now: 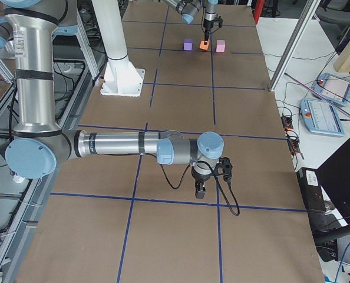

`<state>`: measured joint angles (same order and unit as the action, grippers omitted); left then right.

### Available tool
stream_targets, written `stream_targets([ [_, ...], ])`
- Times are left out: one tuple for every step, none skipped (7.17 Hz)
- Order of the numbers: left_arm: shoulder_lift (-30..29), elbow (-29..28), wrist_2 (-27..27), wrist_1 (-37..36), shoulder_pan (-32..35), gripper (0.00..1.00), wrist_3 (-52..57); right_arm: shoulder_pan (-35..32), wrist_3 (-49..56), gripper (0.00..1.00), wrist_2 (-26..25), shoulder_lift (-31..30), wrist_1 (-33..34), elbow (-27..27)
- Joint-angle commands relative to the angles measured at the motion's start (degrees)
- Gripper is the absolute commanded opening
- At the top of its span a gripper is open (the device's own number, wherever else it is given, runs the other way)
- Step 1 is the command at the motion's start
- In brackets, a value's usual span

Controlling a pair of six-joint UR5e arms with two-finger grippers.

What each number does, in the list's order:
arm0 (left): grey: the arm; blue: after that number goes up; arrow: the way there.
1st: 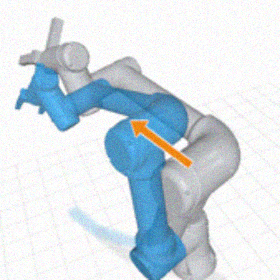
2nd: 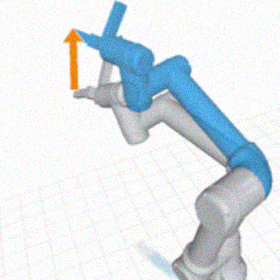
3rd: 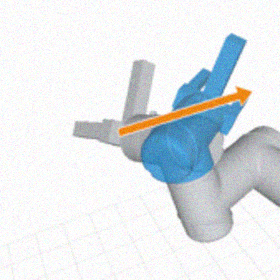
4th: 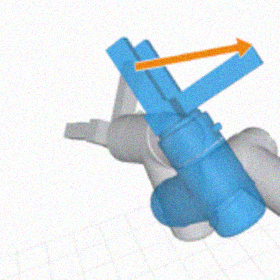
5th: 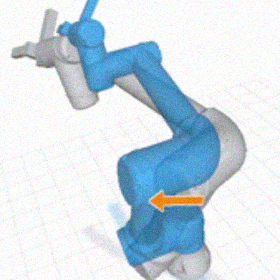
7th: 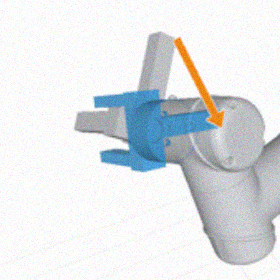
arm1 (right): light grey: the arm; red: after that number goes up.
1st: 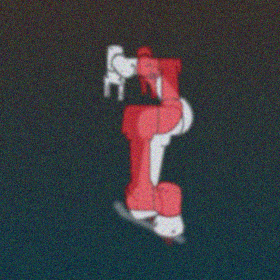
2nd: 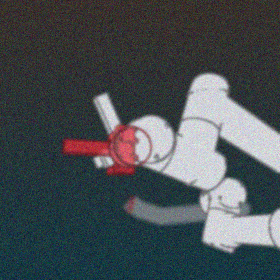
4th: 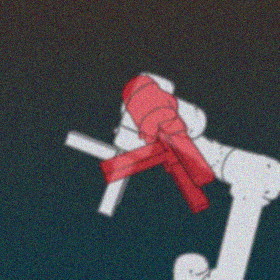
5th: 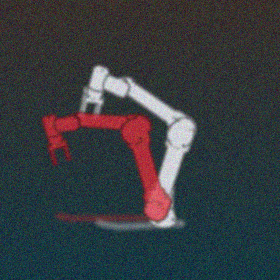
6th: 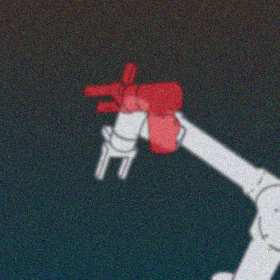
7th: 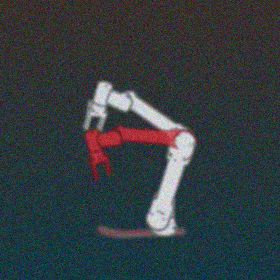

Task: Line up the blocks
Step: 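Lower the orange cube just nearer the robot than the pink cube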

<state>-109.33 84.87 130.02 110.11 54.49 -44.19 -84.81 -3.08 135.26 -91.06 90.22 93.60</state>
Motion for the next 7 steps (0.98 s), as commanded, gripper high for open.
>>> stream_targets([
  [-0.09, -0.93, -0.03, 1.42, -0.34, 0.14, -1.16, 0.0, 0.0, 1.0, 0.0, 0.0, 0.05, 0.0],
  [-0.09, -0.93, -0.03, 1.42, -0.34, 0.17, -1.25, 0.0, 0.0, 1.0, 0.0, 0.0, -0.04, 0.0],
  [-0.09, -1.02, -0.12, 1.68, -0.34, 0.29, -1.25, 0.0, 0.0, 1.0, 0.0, 0.0, -0.04, 0.0],
  [-0.09, -1.11, -0.12, 1.77, -0.34, 0.5, -1.25, 0.0, 0.0, 1.0, 0.0, 0.0, -0.04, 0.0],
  [-0.09, -1.11, -0.21, 1.78, -0.34, 0.67, -1.16, 0.0, 0.0, 1.0, 0.0, 0.0, 0.05, 0.0],
  [-0.09, -1.11, -0.21, 1.78, -0.43, 0.84, -1.25, 0.0, 0.0, 1.0, 0.0, 0.0, 0.05, 0.0],
  [-0.09, -1.02, -0.65, 1.78, -0.43, 0.99, -1.16, 0.0, 0.0, 1.0, 0.0, 0.0, -0.04, 0.0],
])
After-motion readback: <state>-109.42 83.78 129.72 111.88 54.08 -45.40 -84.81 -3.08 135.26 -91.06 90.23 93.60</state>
